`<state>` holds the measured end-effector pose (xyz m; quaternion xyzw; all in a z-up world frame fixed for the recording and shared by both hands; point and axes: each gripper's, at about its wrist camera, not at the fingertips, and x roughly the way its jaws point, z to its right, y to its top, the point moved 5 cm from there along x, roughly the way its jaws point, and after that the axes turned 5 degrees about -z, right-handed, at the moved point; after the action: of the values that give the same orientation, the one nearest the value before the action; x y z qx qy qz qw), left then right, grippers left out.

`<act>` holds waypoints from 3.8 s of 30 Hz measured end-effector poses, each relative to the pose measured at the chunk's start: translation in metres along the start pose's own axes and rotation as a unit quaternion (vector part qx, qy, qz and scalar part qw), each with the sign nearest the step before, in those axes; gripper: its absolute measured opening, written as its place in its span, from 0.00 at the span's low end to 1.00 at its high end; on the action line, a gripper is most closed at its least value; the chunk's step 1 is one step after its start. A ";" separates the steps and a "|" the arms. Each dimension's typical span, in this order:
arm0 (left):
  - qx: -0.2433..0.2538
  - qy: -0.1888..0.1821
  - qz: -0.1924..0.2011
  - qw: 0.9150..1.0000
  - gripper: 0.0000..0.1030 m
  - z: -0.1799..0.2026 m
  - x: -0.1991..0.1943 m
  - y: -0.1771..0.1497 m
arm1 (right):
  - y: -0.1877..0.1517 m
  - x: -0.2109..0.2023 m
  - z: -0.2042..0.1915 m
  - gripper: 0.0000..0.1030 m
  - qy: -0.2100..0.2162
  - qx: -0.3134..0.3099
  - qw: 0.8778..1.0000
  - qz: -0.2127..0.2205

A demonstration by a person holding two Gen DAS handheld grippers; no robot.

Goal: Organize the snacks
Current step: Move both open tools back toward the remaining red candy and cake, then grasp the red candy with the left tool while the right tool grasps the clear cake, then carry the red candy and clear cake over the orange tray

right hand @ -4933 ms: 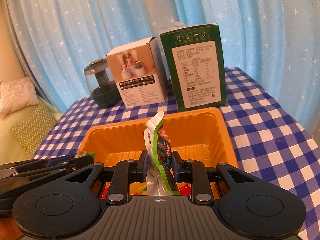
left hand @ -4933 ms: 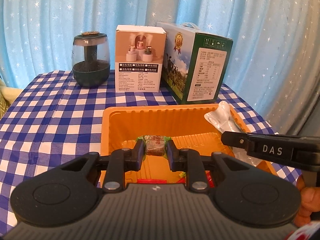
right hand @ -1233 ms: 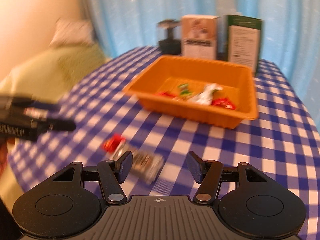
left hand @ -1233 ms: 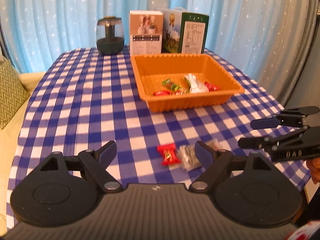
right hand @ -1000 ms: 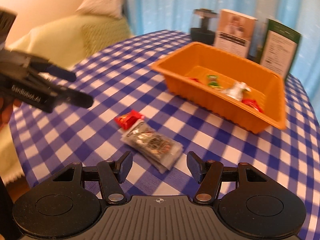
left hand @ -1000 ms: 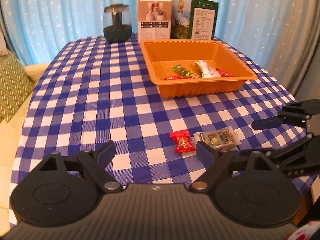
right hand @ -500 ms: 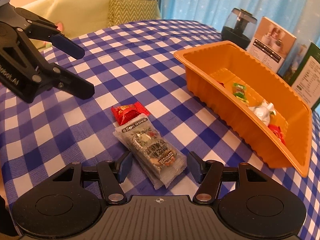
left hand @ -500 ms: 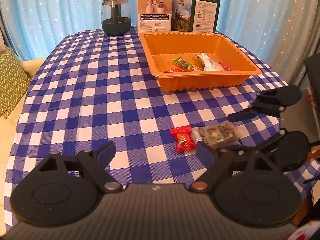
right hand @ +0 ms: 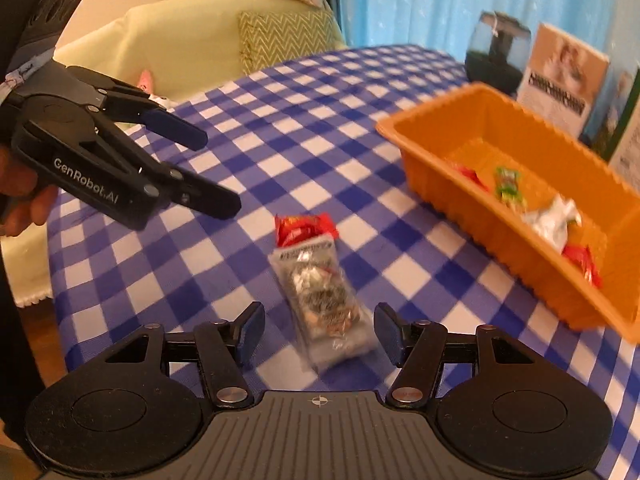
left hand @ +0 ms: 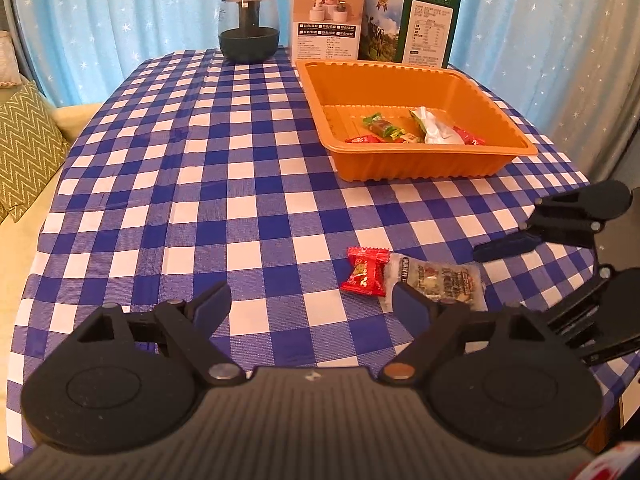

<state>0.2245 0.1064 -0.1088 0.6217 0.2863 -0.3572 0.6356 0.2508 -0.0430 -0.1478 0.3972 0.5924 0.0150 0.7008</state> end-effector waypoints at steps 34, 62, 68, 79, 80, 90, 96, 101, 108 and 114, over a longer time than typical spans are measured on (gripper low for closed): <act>0.086 -0.031 -0.008 0.996 0.35 0.048 0.065 0.014 | -0.018 0.003 0.051 0.48 -0.048 0.166 0.985 -0.022; 0.067 -0.028 -0.007 0.997 0.19 0.061 0.050 0.012 | -0.015 -0.011 0.053 0.37 -0.104 0.193 0.976 -0.003; 0.040 -0.040 0.009 0.998 0.19 0.066 0.038 0.022 | -0.012 -0.028 0.060 0.37 -0.113 0.223 0.968 0.017; 0.036 -0.057 0.028 0.997 0.19 0.087 0.022 0.034 | -0.010 -0.053 0.056 0.37 -0.115 0.241 0.962 0.052; 0.037 -0.058 0.030 0.997 0.19 0.088 0.021 0.035 | -0.010 -0.054 0.056 0.37 -0.117 0.240 0.962 0.054; 0.037 -0.065 0.041 0.996 0.19 0.097 0.016 0.043 | -0.013 -0.065 0.061 0.37 -0.128 0.251 0.957 0.065; 0.032 -0.064 0.060 0.996 0.19 0.098 0.009 0.048 | -0.010 -0.081 0.066 0.37 -0.138 0.266 0.949 0.097; 0.028 -0.061 0.079 0.995 0.19 0.093 0.002 0.058 | -0.007 -0.096 0.076 0.37 -0.151 0.287 0.938 0.125; 0.023 -0.054 0.098 0.993 0.19 0.091 -0.001 0.081 | -0.003 -0.108 0.092 0.37 -0.156 0.314 0.926 0.141; 0.028 -0.061 0.107 0.992 0.19 0.096 -0.003 0.095 | 0.003 -0.112 0.101 0.37 -0.158 0.319 0.922 0.152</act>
<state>0.2922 0.0085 -0.0447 0.6428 0.1688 -0.3328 0.6690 0.3039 -0.1504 -0.0556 0.6822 0.3800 -0.1320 0.6106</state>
